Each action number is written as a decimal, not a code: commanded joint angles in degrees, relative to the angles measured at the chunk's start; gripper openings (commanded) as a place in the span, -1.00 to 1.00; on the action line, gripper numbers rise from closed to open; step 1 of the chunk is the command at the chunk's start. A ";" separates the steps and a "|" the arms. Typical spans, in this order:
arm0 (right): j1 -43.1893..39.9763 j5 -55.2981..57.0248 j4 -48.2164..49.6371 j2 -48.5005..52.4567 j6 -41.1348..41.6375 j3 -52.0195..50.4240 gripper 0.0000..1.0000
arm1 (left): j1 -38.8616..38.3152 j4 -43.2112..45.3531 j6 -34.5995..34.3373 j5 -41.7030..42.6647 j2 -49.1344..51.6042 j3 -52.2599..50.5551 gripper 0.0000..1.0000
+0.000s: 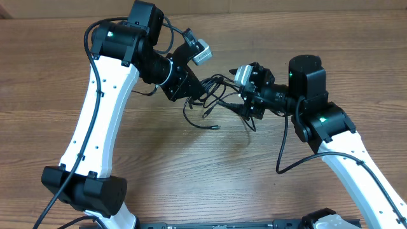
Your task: Untangle cables
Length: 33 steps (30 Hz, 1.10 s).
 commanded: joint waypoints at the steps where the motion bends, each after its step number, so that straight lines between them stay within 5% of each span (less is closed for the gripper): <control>1: 1.31 0.92 1.18 -1.27 -6.19 1.20 0.55 | -0.61 -0.48 -0.33 6.43 0.33 0.11 -0.92; 11: 2.67 1.09 4.85 -1.27 -9.33 1.20 0.25 | -1.86 -0.81 -0.33 5.90 0.33 0.11 -0.92; 27: 2.67 1.07 5.46 -1.27 -9.33 1.20 -0.88 | -1.97 0.07 -0.85 7.04 0.33 0.11 -0.91; 33: 2.67 1.05 3.19 -1.27 -8.79 1.20 -0.92 | -1.95 2.49 -2.97 7.04 0.33 0.11 -0.91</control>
